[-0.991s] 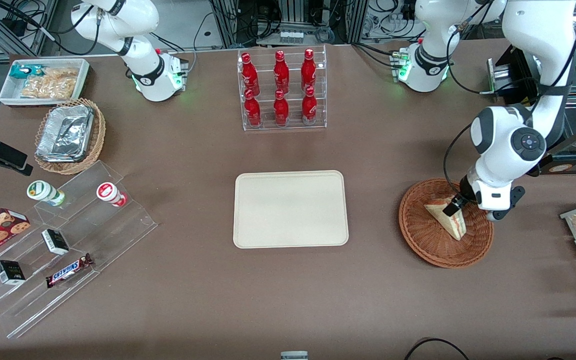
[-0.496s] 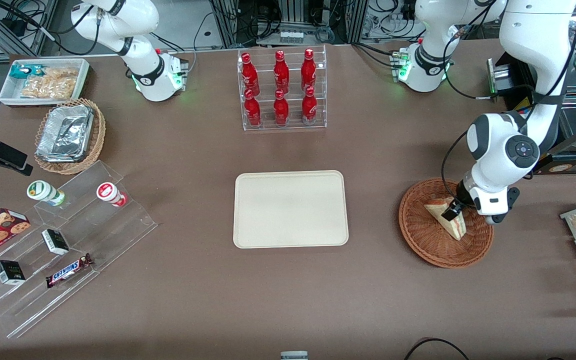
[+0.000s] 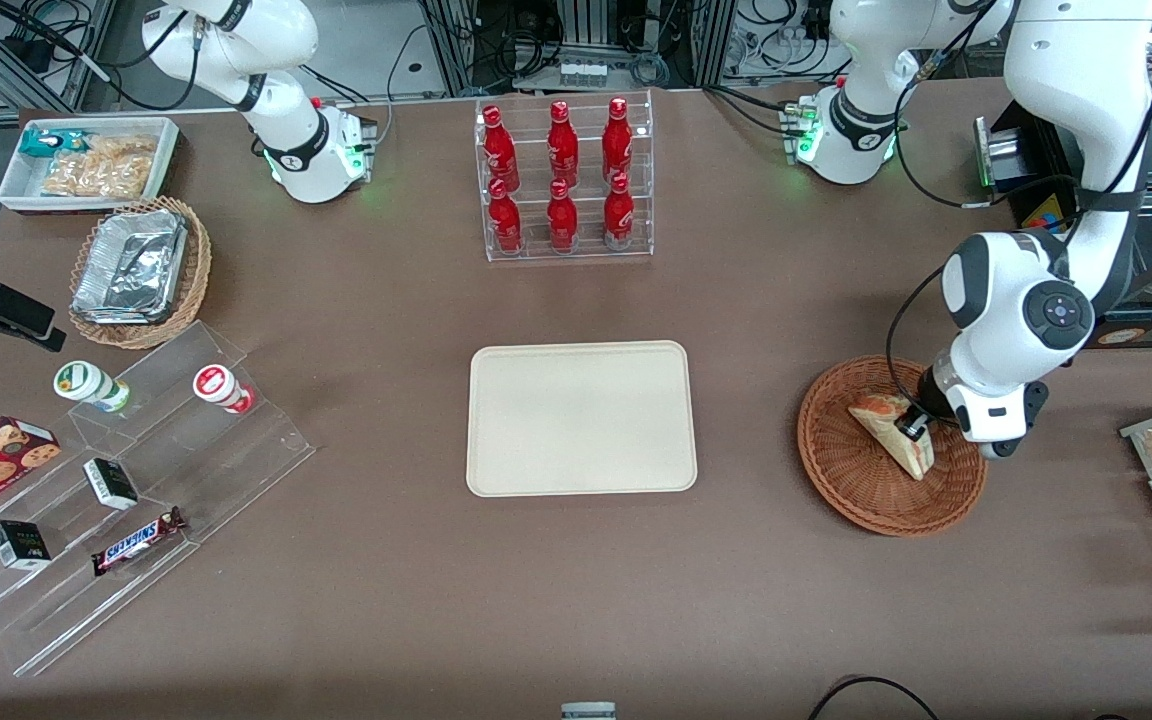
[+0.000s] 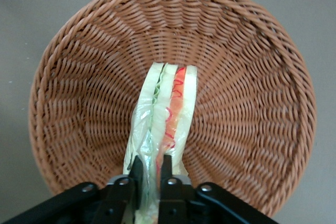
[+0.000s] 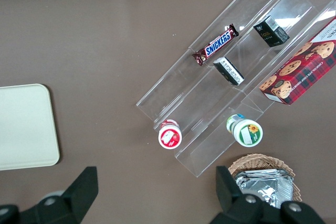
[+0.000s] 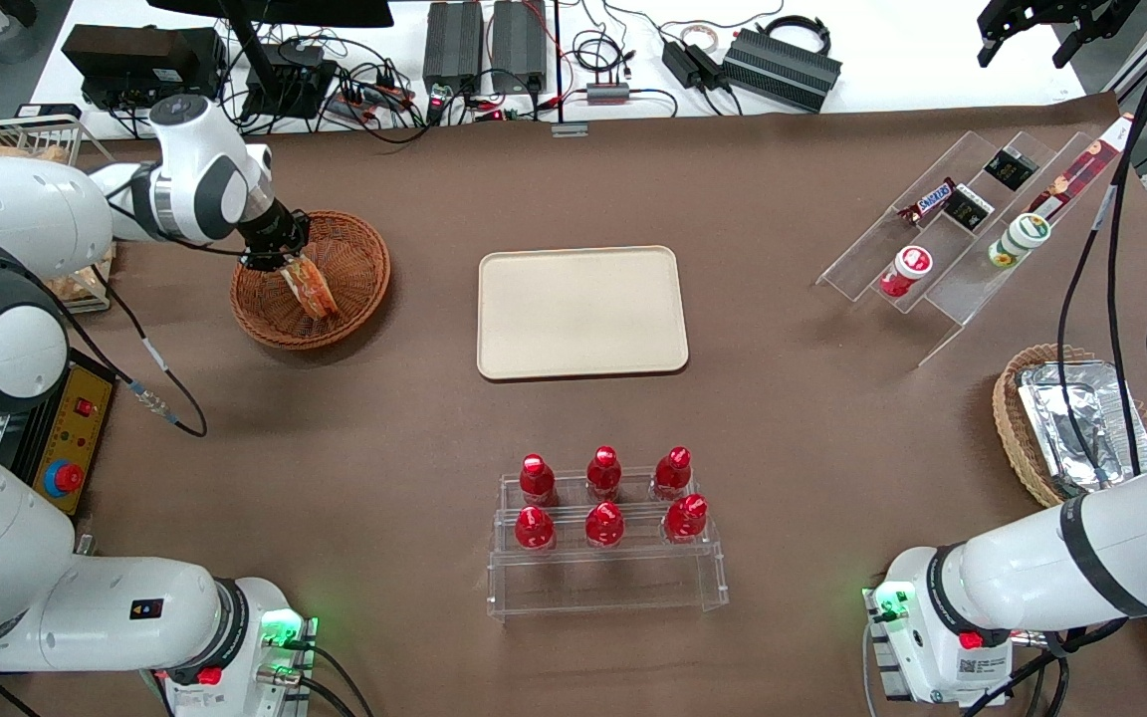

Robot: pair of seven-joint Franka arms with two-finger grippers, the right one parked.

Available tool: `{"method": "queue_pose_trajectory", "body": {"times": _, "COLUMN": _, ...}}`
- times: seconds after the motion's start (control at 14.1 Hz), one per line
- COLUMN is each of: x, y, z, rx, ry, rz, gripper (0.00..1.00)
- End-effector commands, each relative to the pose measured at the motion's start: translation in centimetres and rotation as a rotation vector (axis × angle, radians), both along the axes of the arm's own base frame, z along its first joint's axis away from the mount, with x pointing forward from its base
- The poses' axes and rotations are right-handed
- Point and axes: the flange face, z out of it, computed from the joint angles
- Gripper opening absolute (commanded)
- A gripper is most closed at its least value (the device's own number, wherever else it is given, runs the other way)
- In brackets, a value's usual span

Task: Place sandwich from basket to tray
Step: 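Lift the sandwich and carry it with the left gripper over the tray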

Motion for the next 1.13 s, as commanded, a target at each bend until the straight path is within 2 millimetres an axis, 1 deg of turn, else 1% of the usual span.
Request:
{"method": "queue_pose_trajectory", "body": {"times": 0.0, "x": 1.3, "y": -1.3, "z": 1.8, "rx": 0.008, "ry": 0.030, "rz": -0.077, "gripper": 0.05}}
{"method": "queue_pose_trajectory", "body": {"times": 0.07, "x": 1.6, "y": -2.0, "z": 2.3, "rx": 0.007, "ry": 0.025, "rz": -0.122, "gripper": 0.05}}
{"method": "queue_pose_trajectory", "body": {"times": 0.14, "x": 1.4, "y": -4.0, "z": 2.4, "rx": 0.007, "ry": 0.025, "rz": -0.197, "gripper": 0.06}}
{"method": "queue_pose_trajectory", "body": {"times": 0.21, "x": 1.4, "y": -5.4, "z": 2.5, "rx": 0.013, "ry": 0.021, "rz": -0.293, "gripper": 0.07}}
{"method": "queue_pose_trajectory", "body": {"times": 0.28, "x": 1.4, "y": -6.3, "z": 2.7, "rx": 0.010, "ry": 0.022, "rz": -0.379, "gripper": 0.07}}
{"method": "queue_pose_trajectory", "body": {"times": 0.35, "x": 1.3, "y": -7.9, "z": 2.5, "rx": 0.006, "ry": 0.041, "rz": -0.443, "gripper": 0.07}}
{"method": "queue_pose_trajectory", "body": {"times": 0.42, "x": 1.3, "y": -10.0, "z": 2.7, "rx": 0.006, "ry": 0.050, "rz": -0.483, "gripper": 0.07}}
{"method": "queue_pose_trajectory", "body": {"times": 0.57, "x": 1.7, "y": -15.1, "z": 2.2, "rx": 0.005, "ry": 0.064, "rz": -0.555, "gripper": 0.07}}
{"method": "queue_pose_trajectory", "body": {"times": 0.64, "x": 1.5, "y": -18.3, "z": 1.8, "rx": 0.000, "ry": 0.074, "rz": -0.590, "gripper": 0.06}}
{"method": "queue_pose_trajectory", "body": {"times": 0.85, "x": 0.1, "y": -25.1, "z": 0.8, "rx": 0.001, "ry": 0.065, "rz": -0.616, "gripper": 0.04}}
{"method": "queue_pose_trajectory", "body": {"times": 0.99, "x": -0.2, "y": -30.2, "z": 0.7, "rx": -0.057, "ry": 0.054, "rz": -0.623, "gripper": 0.03}}
{"method": "queue_pose_trajectory", "body": {"times": 1.06, "x": -0.5, "y": -32.6, "z": 0.3, "rx": -0.094, "ry": 0.056, "rz": -0.627, "gripper": 0.03}}
